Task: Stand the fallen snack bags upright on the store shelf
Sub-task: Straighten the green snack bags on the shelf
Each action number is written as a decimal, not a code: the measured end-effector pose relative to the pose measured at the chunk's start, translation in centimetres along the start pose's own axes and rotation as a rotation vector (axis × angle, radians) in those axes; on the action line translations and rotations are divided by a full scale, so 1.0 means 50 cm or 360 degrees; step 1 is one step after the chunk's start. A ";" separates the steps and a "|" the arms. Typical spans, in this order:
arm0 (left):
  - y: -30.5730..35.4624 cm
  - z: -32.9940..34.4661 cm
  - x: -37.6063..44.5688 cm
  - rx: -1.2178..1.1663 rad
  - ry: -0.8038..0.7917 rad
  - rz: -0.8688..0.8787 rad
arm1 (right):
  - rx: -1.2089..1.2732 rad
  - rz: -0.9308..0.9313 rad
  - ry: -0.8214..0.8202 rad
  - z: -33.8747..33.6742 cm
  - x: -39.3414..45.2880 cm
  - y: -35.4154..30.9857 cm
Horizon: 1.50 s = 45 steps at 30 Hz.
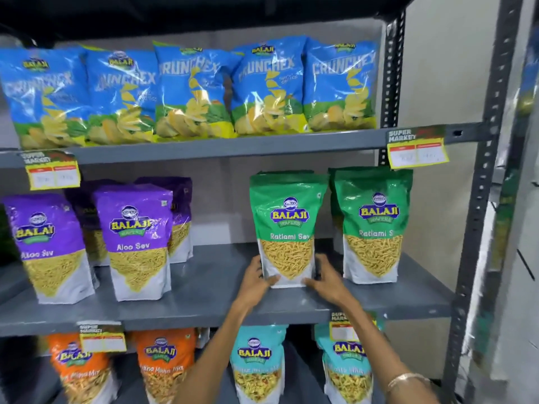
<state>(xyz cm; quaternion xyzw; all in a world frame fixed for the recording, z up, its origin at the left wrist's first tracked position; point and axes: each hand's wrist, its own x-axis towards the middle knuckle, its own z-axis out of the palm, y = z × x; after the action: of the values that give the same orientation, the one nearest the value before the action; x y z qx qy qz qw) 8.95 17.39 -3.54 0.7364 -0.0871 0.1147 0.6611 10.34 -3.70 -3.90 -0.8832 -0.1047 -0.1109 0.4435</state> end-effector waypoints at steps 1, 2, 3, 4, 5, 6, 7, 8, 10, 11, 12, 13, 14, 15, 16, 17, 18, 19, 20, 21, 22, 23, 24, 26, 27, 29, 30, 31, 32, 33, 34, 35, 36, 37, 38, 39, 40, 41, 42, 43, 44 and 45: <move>-0.003 0.001 0.000 0.0010 0.0014 0.0015 | 0.0003 -0.0009 -0.0015 0.000 0.007 0.006; -0.006 0.001 0.001 0.0018 0.0022 0.0013 | 0.0025 -0.0021 -0.0027 0.004 0.018 0.018; -0.010 0.002 0.004 0.0025 0.0034 0.0012 | 0.0044 -0.0029 -0.0028 0.008 0.022 0.023; -0.014 0.001 0.007 0.0030 0.0049 0.0014 | 0.0046 -0.0048 -0.0020 0.009 0.018 0.020; -0.016 0.001 0.008 0.0034 0.0059 0.0010 | 0.0016 -0.0062 -0.0006 0.007 0.010 0.014; -0.016 0.001 0.008 0.0044 0.0059 0.0005 | -0.0028 -0.0084 0.0011 0.007 0.002 0.008; -0.018 0.001 0.008 0.0056 0.0057 0.0004 | -0.0075 -0.0101 0.0030 0.007 -0.005 0.006; -0.021 0.001 0.007 0.0076 0.0057 0.0005 | -0.0103 -0.0117 0.0039 0.008 -0.008 0.007; -0.024 0.000 0.000 0.0113 0.0061 -0.0004 | -0.0123 -0.0116 0.0026 0.007 -0.011 0.011; -0.023 0.000 -0.004 0.0124 0.0068 -0.0012 | -0.0133 -0.0114 0.0017 0.006 -0.013 0.014; -0.022 0.000 -0.007 0.0134 0.0073 -0.0017 | -0.0137 -0.0121 0.0011 0.007 -0.012 0.018; -0.020 0.001 -0.010 0.0138 0.0076 -0.0018 | -0.0143 -0.0120 0.0012 0.006 -0.012 0.017; -0.018 0.002 -0.012 0.0149 0.0074 -0.0016 | -0.0142 -0.0129 0.0019 0.005 -0.013 0.017; -0.016 0.003 -0.013 0.0160 0.0069 -0.0014 | -0.0135 -0.0130 0.0024 0.003 -0.016 0.014; -0.013 0.003 -0.014 0.0177 0.0061 -0.0008 | -0.0124 -0.0136 0.0023 0.003 -0.015 0.015; -0.010 0.002 -0.016 0.0184 0.0054 -0.0004 | -0.0109 -0.0142 0.0019 0.002 -0.017 0.015; -0.006 0.003 -0.019 0.0185 0.0044 -0.0015 | -0.0085 -0.0155 0.0018 0.003 -0.017 0.018; -0.003 0.005 -0.022 0.0169 0.0048 -0.0024 | -0.0044 -0.0162 0.0024 0.001 -0.024 0.017; -0.001 0.009 -0.027 0.0187 0.0105 -0.0011 | 0.0018 -0.0178 0.0045 -0.001 -0.036 0.014; 0.001 0.016 -0.036 0.0248 0.0233 0.0024 | 0.0079 -0.0196 0.0095 -0.006 -0.056 0.009; 0.004 0.025 -0.051 0.0357 0.0412 0.0085 | 0.0130 -0.0220 0.0162 -0.012 -0.077 0.008; 0.008 0.038 -0.070 0.0475 0.0607 0.0178 | 0.0160 -0.0245 0.0243 -0.021 -0.099 0.008; 0.014 0.056 -0.093 0.0566 0.0770 0.0299 | 0.0186 -0.0277 0.0345 -0.031 -0.120 0.011; 0.029 0.104 -0.133 0.0539 0.0861 0.0513 | 0.0220 -0.0324 0.0597 -0.058 -0.155 0.023; 0.037 0.132 -0.143 0.0446 0.0812 0.0571 | 0.0237 -0.0347 0.0741 -0.076 -0.168 0.026; 0.056 0.191 -0.144 0.0245 0.0644 0.0595 | 0.0286 -0.0358 0.1016 -0.119 -0.176 0.039; 0.065 0.221 -0.137 0.0152 0.0554 0.0568 | 0.0285 -0.0337 0.1122 -0.142 -0.174 0.045; 0.074 0.249 -0.125 0.0064 0.0468 0.0522 | 0.0278 -0.0281 0.1187 -0.165 -0.163 0.057; 0.080 0.277 -0.111 -0.0003 0.0387 0.0474 | 0.0282 -0.0198 0.1215 -0.185 -0.151 0.072; 0.081 0.303 -0.095 -0.0029 0.0318 0.0428 | 0.0284 -0.0105 0.1213 -0.205 -0.139 0.086; 0.080 0.328 -0.079 -0.0041 0.0255 0.0373 | 0.0246 -0.0029 0.1208 -0.223 -0.126 0.103; 0.075 0.350 -0.062 -0.0036 0.0205 0.0293 | 0.0185 0.0011 0.1194 -0.239 -0.113 0.119; 0.068 0.369 -0.045 -0.0015 0.0158 0.0198 | 0.0174 0.0046 0.1122 -0.255 -0.105 0.131; 0.063 0.384 -0.032 0.0022 0.0106 0.0099 | 0.0242 0.0103 0.0986 -0.267 -0.094 0.144; 0.053 0.396 -0.018 0.0056 0.0055 0.0018 | 0.0323 0.0142 0.0830 -0.275 -0.085 0.155; 0.041 0.405 -0.004 0.0094 0.0006 -0.0040 | 0.0339 0.0158 0.0649 -0.283 -0.080 0.161; 0.029 0.412 0.007 0.0122 -0.0032 -0.0063 | 0.0342 0.0120 0.0499 -0.287 -0.071 0.176; 0.021 0.416 0.016 0.0146 -0.0057 -0.0060 | 0.0316 0.0108 0.0407 -0.290 -0.057 0.199; 0.011 0.420 0.028 0.0174 -0.0073 -0.0038 | 0.0297 0.0109 0.0337 -0.290 -0.044 0.219; 0.009 0.422 0.032 0.0208 -0.0087 -0.0030 | 0.0297 0.0103 0.0290 -0.293 -0.038 0.227; 0.006 0.424 0.038 0.0245 -0.0090 -0.0028 | 0.0292 0.0102 0.0247 -0.295 -0.031 0.232; 0.006 0.425 0.042 0.0298 -0.0083 -0.0033 | 0.0290 0.0116 0.0213 -0.299 -0.034 0.219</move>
<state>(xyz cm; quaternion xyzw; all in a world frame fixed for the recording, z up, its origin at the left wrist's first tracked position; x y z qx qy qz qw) 12.00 -3.69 -4.77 0.7986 -0.0856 0.0962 0.5879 10.28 -22.31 -4.03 -0.8330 -0.0524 -0.1434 0.5318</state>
